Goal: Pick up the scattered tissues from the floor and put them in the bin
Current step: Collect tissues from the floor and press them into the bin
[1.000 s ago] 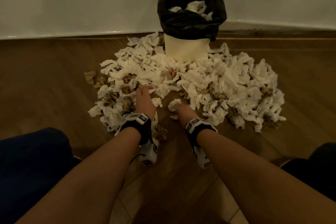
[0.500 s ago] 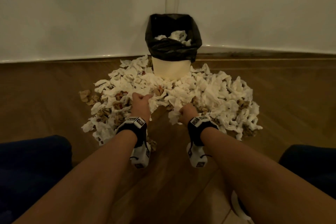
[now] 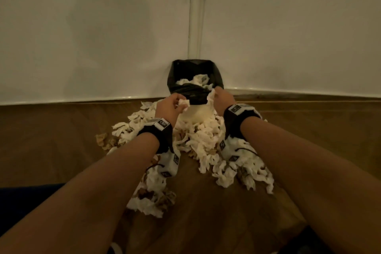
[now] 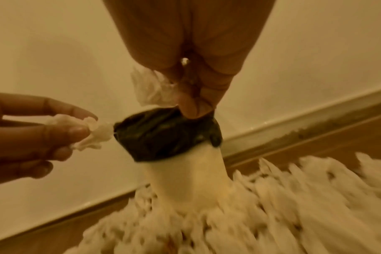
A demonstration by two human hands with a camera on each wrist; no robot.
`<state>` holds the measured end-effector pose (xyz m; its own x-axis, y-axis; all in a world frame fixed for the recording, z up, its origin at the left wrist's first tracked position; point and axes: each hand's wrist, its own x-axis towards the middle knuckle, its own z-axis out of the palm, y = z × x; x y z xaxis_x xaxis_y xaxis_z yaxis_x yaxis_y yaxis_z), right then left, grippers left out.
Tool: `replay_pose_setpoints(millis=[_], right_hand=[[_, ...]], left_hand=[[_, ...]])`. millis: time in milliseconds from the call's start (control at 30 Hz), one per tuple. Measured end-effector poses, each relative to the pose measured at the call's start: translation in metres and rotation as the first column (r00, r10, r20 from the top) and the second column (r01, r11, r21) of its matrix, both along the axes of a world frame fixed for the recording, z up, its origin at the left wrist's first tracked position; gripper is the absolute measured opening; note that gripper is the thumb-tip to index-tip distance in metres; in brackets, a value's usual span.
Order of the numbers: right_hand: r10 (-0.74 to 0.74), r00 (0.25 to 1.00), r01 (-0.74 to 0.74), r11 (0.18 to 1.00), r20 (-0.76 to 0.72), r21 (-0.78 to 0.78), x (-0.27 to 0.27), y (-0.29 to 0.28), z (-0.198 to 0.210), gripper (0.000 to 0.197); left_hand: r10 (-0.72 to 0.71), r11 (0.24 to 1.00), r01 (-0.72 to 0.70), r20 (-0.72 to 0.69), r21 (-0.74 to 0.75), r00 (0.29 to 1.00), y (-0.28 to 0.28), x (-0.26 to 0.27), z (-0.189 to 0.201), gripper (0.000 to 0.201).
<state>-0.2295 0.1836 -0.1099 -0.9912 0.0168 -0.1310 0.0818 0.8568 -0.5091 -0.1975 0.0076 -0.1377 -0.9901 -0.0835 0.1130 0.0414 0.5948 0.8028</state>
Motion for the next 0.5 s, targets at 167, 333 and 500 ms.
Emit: replay_pose_setpoints(millis=[167, 333, 500], right_hand=[[-0.042, 0.999, 0.040, 0.997, -0.027, -0.061, -0.045, -0.002, 0.037, 0.048], [-0.054, 0.998, 0.054, 0.998, -0.013, 0.024, -0.069, 0.003, 0.033, 0.041], [-0.055, 0.998, 0.055, 0.998, 0.037, 0.007, -0.085, 0.005, 0.022, 0.046]], left_hand=[[0.065, 0.998, -0.065, -0.132, 0.000, 0.989, 0.011, -0.047, 0.040, 0.022], [0.004, 0.988, -0.021, -0.109, -0.155, 0.994, 0.017, -0.081, 0.052, 0.030], [-0.028, 0.969, 0.025, -0.009, -0.246, 1.000, 0.014, -0.102, 0.039, 0.035]])
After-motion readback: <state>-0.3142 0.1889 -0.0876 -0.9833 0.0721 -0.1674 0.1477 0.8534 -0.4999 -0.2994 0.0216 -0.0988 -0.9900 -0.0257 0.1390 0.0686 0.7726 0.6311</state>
